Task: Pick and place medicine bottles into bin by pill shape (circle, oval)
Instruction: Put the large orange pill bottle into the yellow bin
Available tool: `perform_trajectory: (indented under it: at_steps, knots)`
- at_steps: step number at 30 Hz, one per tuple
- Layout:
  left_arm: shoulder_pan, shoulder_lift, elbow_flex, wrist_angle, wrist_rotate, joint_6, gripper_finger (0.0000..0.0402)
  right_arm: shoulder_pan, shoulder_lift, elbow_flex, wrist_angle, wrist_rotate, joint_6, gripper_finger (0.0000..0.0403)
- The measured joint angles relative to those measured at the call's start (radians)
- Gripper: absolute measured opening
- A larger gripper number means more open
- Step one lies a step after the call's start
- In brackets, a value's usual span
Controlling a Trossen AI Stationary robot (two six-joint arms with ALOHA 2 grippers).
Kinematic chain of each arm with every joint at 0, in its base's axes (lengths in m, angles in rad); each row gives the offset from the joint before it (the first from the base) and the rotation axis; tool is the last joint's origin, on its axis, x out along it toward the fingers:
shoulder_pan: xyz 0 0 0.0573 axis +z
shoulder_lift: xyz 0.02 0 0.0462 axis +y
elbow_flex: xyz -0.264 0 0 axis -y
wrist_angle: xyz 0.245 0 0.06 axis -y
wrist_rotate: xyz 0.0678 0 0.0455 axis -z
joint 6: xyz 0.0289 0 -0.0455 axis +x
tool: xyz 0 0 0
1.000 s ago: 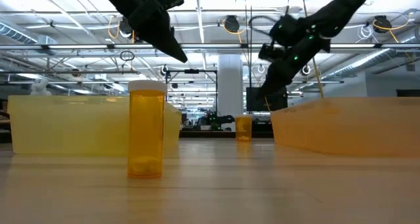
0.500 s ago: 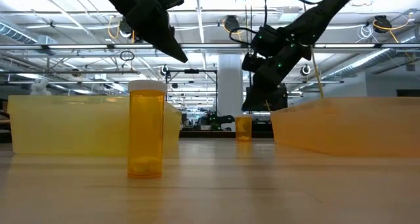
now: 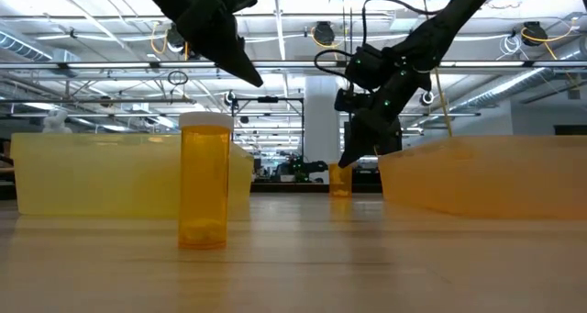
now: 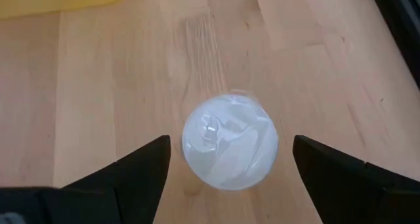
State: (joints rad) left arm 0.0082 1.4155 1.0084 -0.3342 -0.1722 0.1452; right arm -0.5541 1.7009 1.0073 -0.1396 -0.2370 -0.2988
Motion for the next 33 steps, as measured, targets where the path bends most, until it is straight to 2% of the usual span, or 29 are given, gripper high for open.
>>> perform_trajectory:
  at_steps: [20, 27, 33]
  knots:
    - [0.000, 0.000, 0.000, 0.029, 0.000, 0.008, 0.0273, 0.000, 0.021, 0.000, 0.057, 0.005, 0.036, 0.0212]
    - [0.005, 0.000, 0.000, 0.043, -0.004, 0.012, 0.0273, 0.013, 0.001, -0.001, 0.053, 0.004, 0.055, 0.0212]
    - [0.048, 0.014, 0.000, 0.151, 0.006, 0.010, 0.0273, 0.059, -0.097, -0.001, 0.050, 0.001, 0.105, 0.0215]
